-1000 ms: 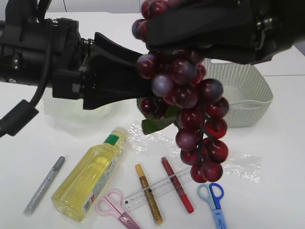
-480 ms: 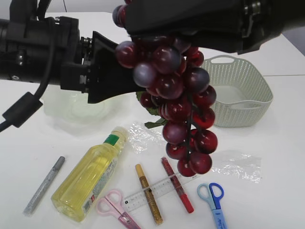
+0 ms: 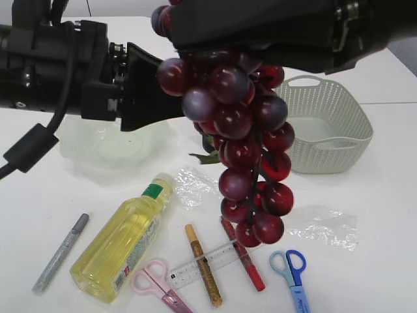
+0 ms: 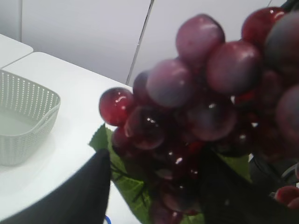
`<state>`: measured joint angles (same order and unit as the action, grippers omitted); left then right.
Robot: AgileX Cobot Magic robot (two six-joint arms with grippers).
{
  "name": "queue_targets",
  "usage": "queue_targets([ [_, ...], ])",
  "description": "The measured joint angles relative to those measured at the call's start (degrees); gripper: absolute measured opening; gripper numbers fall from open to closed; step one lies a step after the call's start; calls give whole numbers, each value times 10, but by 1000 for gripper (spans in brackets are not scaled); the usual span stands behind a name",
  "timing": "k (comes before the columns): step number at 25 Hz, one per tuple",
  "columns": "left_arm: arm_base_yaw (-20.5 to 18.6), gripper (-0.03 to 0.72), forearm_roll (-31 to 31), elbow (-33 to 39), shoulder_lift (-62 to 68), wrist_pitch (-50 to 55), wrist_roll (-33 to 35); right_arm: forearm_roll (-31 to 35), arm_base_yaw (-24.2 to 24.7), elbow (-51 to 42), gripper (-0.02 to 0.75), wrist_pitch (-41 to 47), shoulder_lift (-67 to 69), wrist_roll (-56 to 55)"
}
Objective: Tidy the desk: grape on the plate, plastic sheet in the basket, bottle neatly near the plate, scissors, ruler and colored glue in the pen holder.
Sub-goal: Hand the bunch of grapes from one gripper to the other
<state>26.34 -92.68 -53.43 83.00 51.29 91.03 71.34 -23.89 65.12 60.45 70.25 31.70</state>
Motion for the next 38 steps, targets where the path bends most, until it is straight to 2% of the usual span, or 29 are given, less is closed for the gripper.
queue_targets([
  [2,0,273,0,0,0,0,0,-5,0,0,78,0,0,0],
  [5,0,113,0,0,0,0,0,-12,0,0,78,0,0,0],
  [9,0,22,0,0,0,-4,0,-14,0,0,78,1,0,0],
  [21,-1,8,-2,0,0,-43,0,-41,0,0,78,1,1,0],
  [29,-36,8,4,0,-13,-43,0,-59,0,0,85,-2,1,0],
  [32,-39,8,4,0,-13,-43,0,-73,0,0,147,-2,1,-5],
  [36,-41,7,4,0,-13,-48,0,-77,0,0,323,-2,2,-7],
  [38,-41,7,-2,0,-13,-52,0,-77,0,0,378,-2,2,-7],
])
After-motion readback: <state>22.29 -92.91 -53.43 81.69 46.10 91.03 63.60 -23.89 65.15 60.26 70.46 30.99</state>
